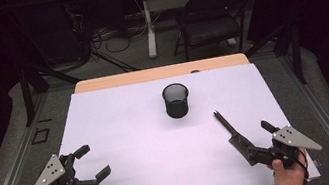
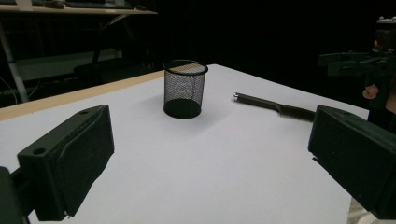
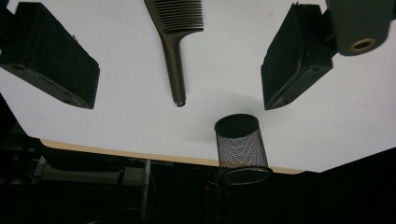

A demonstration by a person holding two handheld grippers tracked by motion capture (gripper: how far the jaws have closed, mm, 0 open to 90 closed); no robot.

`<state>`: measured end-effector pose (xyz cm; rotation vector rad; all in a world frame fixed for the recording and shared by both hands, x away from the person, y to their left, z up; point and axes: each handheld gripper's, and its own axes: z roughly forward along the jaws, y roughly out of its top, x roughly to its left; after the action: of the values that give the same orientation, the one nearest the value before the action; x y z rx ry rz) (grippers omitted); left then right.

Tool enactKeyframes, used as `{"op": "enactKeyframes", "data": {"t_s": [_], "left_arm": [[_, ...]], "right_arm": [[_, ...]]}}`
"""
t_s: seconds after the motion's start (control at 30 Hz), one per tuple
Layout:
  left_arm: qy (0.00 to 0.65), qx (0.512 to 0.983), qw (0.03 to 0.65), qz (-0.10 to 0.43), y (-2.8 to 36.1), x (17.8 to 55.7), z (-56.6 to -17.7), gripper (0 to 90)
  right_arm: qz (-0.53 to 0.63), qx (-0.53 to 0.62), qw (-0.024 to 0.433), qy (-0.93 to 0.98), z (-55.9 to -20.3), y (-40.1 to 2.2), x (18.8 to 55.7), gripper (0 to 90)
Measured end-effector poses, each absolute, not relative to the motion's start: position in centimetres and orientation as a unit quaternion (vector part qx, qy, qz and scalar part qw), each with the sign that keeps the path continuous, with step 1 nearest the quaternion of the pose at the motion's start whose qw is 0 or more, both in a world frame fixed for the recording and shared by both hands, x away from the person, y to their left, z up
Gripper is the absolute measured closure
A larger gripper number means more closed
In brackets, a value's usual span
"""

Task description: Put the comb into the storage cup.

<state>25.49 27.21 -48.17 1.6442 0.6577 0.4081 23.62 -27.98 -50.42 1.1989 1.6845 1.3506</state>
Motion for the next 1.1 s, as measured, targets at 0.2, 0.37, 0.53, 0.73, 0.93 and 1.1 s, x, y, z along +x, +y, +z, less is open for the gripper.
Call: {"op": "enactKeyframes", "data": {"t_s": [0.2, 0.37, 0.53, 0.73, 0.93, 1.1], "left_arm": [[0.280, 0.720, 0.611, 0.175, 26.9, 25.5, -48.3, 0.6], [0.275, 0.722, 0.610, 0.174, 26.6, 25.4, -48.4, 0.6], [0.271, 0.726, 0.608, 0.172, 26.4, 25.4, -48.4, 0.6], [0.272, 0.723, 0.610, 0.174, 26.4, 25.2, -48.4, 0.6], [0.276, 0.721, 0.612, 0.173, 26.4, 25.3, -48.5, 0.6], [0.281, 0.721, 0.609, 0.175, 26.5, 25.2, -48.5, 0.6]], "right_arm": [[0.519, 0.468, 0.317, 0.641, -50.5, -28.2, 23.8, 11.1], [0.519, 0.479, 0.297, 0.643, -50.6, -28.3, 24.2, 6.1], [0.499, 0.496, 0.299, 0.645, -50.7, -28.1, 24.6, 8.0], [0.488, 0.493, 0.305, 0.653, -50.7, -28.0, 24.6, 15.9], [0.474, 0.486, 0.306, 0.668, -50.6, -28.1, 25.0, 36.7], [0.461, 0.490, 0.296, 0.678, -50.5, -28.4, 25.9, 45.4]]}}
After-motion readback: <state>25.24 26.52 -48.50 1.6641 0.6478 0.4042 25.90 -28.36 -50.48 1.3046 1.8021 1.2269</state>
